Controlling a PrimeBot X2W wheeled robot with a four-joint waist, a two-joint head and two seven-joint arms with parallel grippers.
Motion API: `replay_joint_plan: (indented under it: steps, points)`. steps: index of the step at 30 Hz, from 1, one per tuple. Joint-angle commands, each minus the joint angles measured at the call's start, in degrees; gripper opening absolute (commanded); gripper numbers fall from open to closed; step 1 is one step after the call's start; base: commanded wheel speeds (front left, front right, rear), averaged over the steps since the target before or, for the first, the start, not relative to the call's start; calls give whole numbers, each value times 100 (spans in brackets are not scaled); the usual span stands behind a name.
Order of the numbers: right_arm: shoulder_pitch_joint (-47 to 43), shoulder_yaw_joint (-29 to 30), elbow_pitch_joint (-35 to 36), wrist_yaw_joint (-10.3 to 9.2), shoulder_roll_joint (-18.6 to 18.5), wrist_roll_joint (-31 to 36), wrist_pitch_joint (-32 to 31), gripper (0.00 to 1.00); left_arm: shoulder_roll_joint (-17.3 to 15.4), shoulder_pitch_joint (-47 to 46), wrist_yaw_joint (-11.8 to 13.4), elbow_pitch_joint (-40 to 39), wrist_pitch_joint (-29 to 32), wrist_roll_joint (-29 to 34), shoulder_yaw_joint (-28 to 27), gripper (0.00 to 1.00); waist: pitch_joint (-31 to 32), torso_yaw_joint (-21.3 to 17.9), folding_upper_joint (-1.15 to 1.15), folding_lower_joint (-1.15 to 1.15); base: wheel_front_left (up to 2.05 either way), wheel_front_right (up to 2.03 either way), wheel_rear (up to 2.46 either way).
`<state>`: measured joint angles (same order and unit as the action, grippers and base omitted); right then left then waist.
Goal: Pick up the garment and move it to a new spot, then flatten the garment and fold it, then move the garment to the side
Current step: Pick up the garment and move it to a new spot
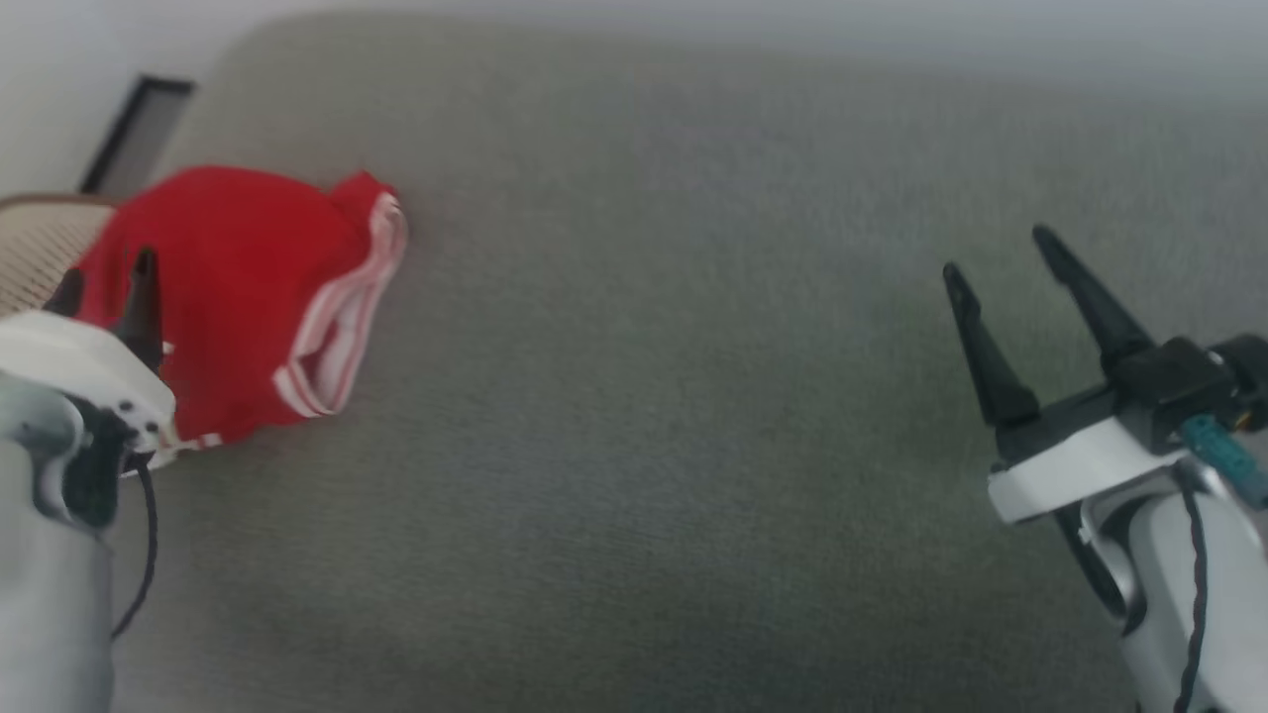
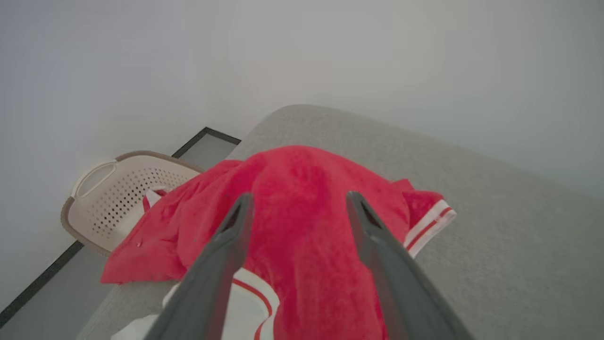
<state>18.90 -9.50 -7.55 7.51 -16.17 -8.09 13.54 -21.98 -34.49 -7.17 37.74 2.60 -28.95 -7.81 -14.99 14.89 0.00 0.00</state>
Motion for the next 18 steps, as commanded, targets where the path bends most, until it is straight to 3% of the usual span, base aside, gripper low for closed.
replay_joint_plan:
  steps: [1,11,18]
  points:
    - [133,1,114,-4,-44,38,-63,100,-78,-322,-27,432,299,-115,85,100,-609,-309,0,0,0,0,0]
    - [336,65,559,-4,-133,160,-336,100,-217,-1423,-30,2415,1919,-343,458,100,-1248,-550,0,0,0,0,0]
    - [330,92,665,-4,-130,178,-391,100,-130,-1567,-34,3018,2195,-355,673,100,-1338,-607,0,0,0,0,0]
